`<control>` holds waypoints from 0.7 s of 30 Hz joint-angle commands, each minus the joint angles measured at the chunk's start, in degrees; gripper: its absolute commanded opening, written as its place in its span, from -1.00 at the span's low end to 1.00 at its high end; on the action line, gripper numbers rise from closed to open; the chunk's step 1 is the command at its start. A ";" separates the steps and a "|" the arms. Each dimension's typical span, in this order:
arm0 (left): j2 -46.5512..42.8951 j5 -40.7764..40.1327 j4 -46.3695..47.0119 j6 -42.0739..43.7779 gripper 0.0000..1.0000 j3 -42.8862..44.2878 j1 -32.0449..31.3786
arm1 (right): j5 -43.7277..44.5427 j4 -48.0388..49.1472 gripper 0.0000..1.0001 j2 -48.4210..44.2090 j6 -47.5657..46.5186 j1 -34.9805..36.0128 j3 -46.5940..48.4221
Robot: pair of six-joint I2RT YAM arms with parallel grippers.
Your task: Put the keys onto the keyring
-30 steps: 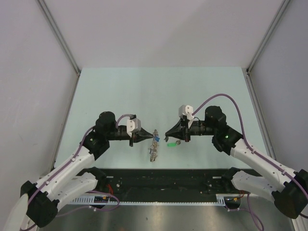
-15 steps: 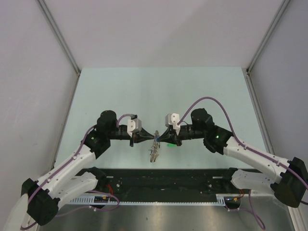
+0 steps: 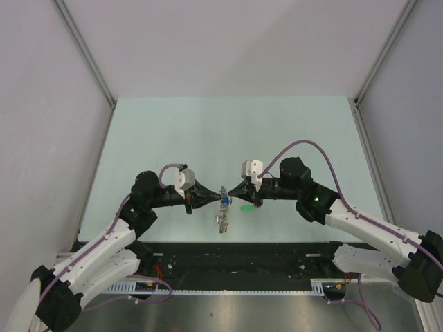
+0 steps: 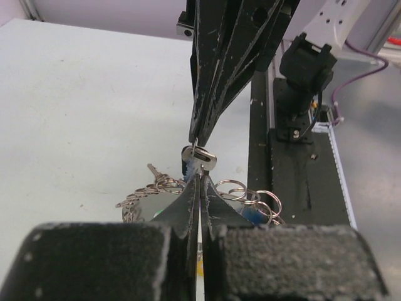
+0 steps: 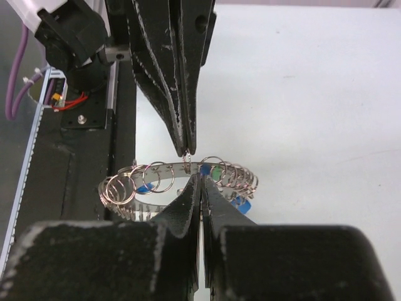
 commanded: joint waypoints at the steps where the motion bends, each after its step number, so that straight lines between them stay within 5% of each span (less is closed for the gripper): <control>1: -2.41 -2.23 9.98 -7.18 -1.00 -1.43 0.06 | -1.43 5.31 -1.00 -1.87 2.27 -1.05 -0.56; 14: -2.24 -8.55 14.82 -12.81 -1.00 -4.42 0.14 | -1.62 5.14 -1.00 -1.17 3.24 -1.40 -1.71; 21: 0.40 -14.53 13.76 -13.07 -1.00 -5.30 -0.38 | 11.30 -3.98 -1.00 -1.78 13.93 -6.84 -1.97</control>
